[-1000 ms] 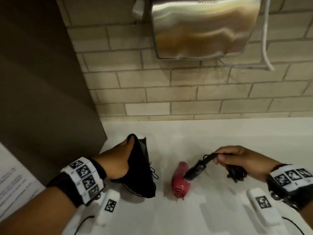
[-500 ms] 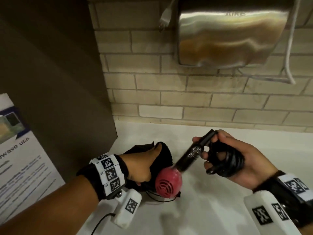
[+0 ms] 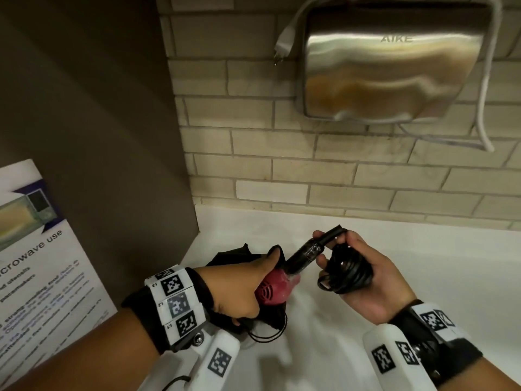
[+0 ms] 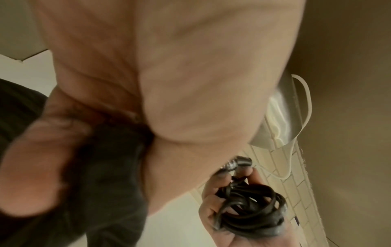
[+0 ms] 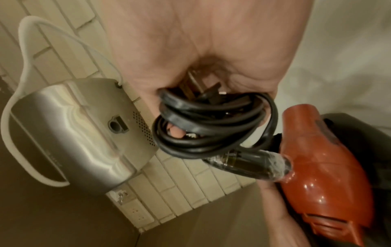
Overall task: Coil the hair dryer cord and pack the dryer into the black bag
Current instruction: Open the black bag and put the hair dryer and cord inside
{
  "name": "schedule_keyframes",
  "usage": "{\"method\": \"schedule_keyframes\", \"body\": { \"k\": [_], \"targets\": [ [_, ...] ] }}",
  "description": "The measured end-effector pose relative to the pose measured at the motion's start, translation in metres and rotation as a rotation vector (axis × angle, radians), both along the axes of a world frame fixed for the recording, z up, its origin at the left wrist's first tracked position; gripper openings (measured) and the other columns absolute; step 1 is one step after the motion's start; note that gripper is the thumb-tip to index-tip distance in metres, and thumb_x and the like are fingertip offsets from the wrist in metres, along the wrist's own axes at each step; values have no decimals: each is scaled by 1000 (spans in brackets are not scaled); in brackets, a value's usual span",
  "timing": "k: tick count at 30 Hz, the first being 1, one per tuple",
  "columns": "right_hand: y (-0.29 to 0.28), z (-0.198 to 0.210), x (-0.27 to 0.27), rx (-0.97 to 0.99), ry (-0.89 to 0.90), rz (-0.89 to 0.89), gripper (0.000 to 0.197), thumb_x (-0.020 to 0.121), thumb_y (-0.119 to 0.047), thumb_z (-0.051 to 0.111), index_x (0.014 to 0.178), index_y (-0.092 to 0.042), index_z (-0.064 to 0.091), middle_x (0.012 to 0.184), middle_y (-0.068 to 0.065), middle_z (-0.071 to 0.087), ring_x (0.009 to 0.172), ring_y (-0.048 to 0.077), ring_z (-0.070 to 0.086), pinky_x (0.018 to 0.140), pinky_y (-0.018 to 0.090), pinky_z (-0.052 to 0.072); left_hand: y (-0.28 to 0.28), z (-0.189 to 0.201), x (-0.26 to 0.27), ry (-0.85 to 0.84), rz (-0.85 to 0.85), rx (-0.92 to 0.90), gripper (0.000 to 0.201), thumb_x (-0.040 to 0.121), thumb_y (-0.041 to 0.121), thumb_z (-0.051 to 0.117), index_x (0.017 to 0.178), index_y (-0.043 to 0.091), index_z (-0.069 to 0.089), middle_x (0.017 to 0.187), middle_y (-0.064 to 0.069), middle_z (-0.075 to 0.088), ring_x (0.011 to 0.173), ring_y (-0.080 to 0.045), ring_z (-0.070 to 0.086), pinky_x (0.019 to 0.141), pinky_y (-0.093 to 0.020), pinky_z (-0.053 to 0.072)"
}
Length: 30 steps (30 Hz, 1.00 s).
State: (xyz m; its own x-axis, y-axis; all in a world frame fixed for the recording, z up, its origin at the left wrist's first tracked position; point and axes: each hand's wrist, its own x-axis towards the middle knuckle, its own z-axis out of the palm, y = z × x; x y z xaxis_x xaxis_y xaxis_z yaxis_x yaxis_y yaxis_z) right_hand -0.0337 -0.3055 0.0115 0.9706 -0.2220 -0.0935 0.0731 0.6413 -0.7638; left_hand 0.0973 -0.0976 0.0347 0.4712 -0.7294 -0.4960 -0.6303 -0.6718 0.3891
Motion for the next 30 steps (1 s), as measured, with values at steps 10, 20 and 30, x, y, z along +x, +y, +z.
{"method": "schedule_keyframes", "body": {
  "k": [10,20,30],
  "targets": [
    [-1,7,-18,248,-109,2,30,92,-37,48,76,-18,65,112,7,70,71,23,59,63,34,45,11,-14,18,73,20,-194,102,89,20,61,145,62,-13,136,-7,53,93,-32,72,77,-45,62],
    [7,-9,-7,216,-87,-38,30,93,-33,48,75,-17,66,115,12,72,85,32,70,64,39,42,24,-12,11,246,28,-258,97,91,12,60,146,64,-2,140,6,48,99,-25,69,81,-44,60],
    [26,-22,1,-441,49,-169,15,94,-20,58,89,-6,62,104,12,75,80,29,60,67,40,46,7,-16,-12,252,138,-249,109,84,1,57,147,57,-12,144,2,42,77,-23,71,60,-33,61]
  ]
}}
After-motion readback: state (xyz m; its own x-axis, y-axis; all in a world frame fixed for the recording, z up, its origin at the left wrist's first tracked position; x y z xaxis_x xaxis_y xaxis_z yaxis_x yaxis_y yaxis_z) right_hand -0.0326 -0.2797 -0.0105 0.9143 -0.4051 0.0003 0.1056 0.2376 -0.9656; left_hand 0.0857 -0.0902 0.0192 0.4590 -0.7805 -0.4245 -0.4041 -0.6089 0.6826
